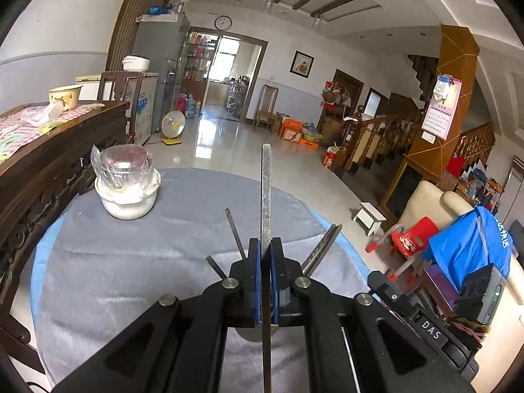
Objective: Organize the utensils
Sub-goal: 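Lift both grippers' chopsticks up over the grey cup and lower them in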
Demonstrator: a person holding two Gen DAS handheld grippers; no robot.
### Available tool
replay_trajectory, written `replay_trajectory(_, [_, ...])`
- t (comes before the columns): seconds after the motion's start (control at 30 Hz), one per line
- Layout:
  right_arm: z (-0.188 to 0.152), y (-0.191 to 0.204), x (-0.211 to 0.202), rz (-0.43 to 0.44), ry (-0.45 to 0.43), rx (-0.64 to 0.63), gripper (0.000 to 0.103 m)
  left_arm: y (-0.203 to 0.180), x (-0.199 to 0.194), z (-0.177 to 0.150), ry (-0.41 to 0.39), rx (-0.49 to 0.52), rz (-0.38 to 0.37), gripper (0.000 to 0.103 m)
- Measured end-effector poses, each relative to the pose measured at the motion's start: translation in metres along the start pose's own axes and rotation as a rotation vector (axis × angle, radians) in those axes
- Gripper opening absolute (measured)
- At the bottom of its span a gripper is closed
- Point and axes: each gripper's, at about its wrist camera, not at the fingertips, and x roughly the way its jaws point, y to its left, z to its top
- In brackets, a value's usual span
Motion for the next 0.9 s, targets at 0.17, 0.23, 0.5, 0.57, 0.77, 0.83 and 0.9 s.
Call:
replay_trajectory(0.17, [0.001,0.003,-0.006,-0.008,-0.017,0.000,0.008,-0.002,-0.008,0.001,-0.015,0.006,-0.001,0.006])
replay_trajectory(0.23, [0.004,0.007,-0.011,-0.007,-0.033,-0.011,0.008,-0.002,-0.013,0.002,-0.031,0.003,0.000,0.006])
replay_trajectory(0.5, [0.033,0.023,-0.038,-0.033,-0.118,-0.057,0.008,-0.001,-0.026,0.017,-0.115,-0.014,0.001,0.006])
replay_trajectory(0.57, [0.042,0.024,-0.041,-0.045,-0.133,-0.057,0.008,-0.004,-0.023,0.023,-0.144,-0.016,0.006,0.006])
replay_trajectory(0.77, [0.073,0.025,-0.044,-0.083,-0.193,-0.057,0.008,-0.016,0.003,0.042,-0.234,-0.039,0.059,0.006])
replay_trajectory(0.83, [0.081,0.023,-0.043,-0.091,-0.210,-0.048,0.008,-0.024,0.015,0.046,-0.265,-0.041,0.083,0.006])
replay_trajectory(0.9, [0.091,0.017,-0.041,-0.101,-0.223,-0.032,0.008,-0.029,0.025,0.049,-0.293,-0.040,0.109,0.006])
